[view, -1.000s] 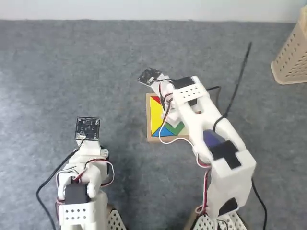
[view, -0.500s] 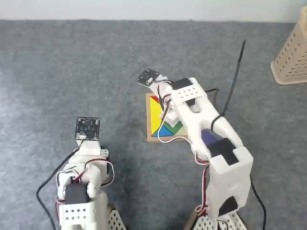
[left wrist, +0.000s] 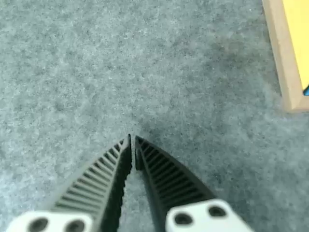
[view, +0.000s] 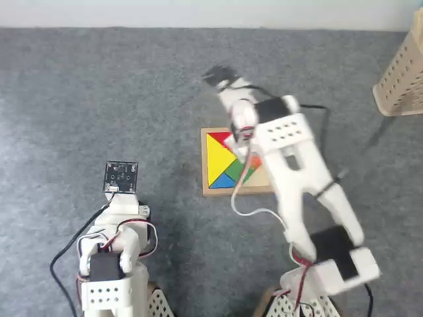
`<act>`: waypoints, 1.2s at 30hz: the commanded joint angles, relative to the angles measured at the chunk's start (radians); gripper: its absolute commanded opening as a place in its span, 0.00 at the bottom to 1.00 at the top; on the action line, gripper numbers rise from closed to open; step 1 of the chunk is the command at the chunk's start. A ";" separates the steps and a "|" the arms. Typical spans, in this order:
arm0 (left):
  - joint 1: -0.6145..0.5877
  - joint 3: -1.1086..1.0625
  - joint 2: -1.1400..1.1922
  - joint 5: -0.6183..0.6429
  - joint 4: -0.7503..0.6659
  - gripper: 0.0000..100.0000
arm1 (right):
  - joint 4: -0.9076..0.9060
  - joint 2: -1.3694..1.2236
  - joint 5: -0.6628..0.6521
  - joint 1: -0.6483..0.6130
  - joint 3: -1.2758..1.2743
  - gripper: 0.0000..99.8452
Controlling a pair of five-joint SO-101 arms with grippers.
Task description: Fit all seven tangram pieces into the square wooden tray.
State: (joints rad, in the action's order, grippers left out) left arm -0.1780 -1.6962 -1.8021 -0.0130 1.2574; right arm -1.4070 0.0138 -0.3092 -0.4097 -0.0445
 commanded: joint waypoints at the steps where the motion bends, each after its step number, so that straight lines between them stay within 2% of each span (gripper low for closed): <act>1: -0.002 0.012 -0.017 0.009 0.005 0.01 | -0.093 0.107 0.051 0.087 -0.014 0.01; 7: -0.002 0.012 -0.017 0.009 0.005 0.01 | -0.061 0.056 -0.141 0.177 -0.227 0.01; 11: -0.002 0.012 -0.017 0.009 0.005 0.01 | 0.136 0.024 -0.207 0.228 -0.390 0.01; 16: -0.002 0.012 -0.017 0.009 0.005 0.01 | 0.326 0.016 -0.238 0.260 -0.528 0.14; 26: -0.002 0.012 -0.017 0.009 0.005 0.01 | 0.335 -0.015 -0.241 0.242 -0.554 0.16; 30: -0.002 0.012 -0.017 0.009 0.005 0.01 | 0.335 -0.094 -0.287 0.216 -0.551 0.16; 36: -0.002 0.012 -0.017 0.009 0.005 0.01 | 0.332 -0.124 -0.290 0.254 -0.523 0.16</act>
State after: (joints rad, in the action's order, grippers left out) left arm -0.1780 -1.6962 -1.8021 -0.0130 1.2574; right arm -1.0894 -0.0736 -0.5762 -0.1811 -0.5800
